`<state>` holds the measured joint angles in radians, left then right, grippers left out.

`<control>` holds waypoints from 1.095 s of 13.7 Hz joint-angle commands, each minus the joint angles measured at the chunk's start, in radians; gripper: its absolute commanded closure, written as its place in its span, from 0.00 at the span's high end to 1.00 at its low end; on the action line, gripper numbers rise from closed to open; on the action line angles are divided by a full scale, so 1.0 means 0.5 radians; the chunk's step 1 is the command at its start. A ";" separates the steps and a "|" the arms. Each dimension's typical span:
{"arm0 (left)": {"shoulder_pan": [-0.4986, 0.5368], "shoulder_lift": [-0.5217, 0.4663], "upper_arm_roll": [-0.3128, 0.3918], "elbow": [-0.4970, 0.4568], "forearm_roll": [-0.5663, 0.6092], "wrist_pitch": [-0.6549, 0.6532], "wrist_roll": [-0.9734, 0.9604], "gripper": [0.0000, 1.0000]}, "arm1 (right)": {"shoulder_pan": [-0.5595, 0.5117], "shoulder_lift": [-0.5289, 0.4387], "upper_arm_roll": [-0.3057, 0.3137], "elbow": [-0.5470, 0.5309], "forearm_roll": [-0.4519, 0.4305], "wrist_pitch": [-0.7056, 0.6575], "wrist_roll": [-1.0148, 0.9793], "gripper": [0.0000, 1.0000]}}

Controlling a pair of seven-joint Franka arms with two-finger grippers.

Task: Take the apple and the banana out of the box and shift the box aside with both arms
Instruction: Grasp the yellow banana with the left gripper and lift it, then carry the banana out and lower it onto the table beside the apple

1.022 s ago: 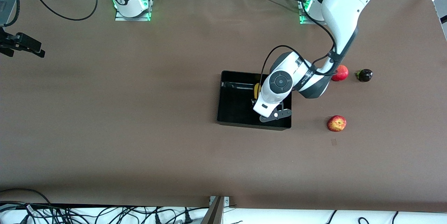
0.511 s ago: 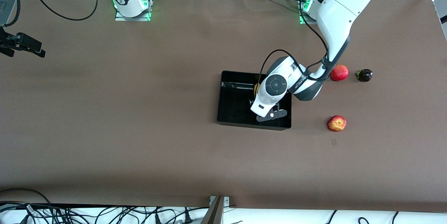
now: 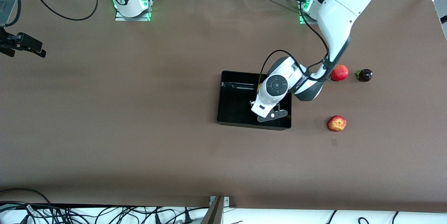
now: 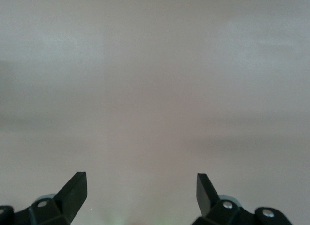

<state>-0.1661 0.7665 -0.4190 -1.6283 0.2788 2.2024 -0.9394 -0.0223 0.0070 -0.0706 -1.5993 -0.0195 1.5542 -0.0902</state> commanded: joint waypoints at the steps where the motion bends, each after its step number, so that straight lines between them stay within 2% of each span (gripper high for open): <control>1: 0.019 -0.140 -0.048 0.102 -0.005 -0.296 -0.030 0.00 | 0.002 0.007 0.000 0.029 0.021 -0.034 0.009 1.00; 5: 0.071 -0.312 -0.058 0.351 -0.290 -0.722 0.099 0.00 | 0.005 0.007 0.000 0.029 0.024 -0.034 0.009 1.00; 7: 0.141 -0.379 -0.061 0.434 -0.330 -0.977 0.252 0.00 | 0.002 0.007 -0.003 0.029 0.024 -0.034 0.009 1.00; 9: 0.310 -0.483 -0.067 0.425 -0.352 -1.234 0.591 0.00 | 0.002 0.007 0.000 0.029 0.021 -0.034 0.009 1.00; 11: 0.509 -0.508 -0.058 0.428 -0.322 -1.477 0.996 0.00 | 0.002 0.007 0.000 0.029 0.024 -0.034 0.009 1.00; 13: 0.684 -0.511 -0.006 0.428 -0.212 -1.487 1.322 0.00 | 0.005 0.007 0.000 0.029 0.024 -0.031 0.009 1.00; 15: 0.771 -0.533 0.129 0.437 -0.168 -1.478 1.647 0.00 | 0.005 0.007 0.000 0.029 0.024 -0.031 0.009 1.00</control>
<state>0.1907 0.5232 -0.3949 -1.4066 0.1724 1.4753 -0.2512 -0.0219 0.0071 -0.0703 -1.5994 -0.0191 1.5521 -0.0902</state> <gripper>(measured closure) 0.661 0.000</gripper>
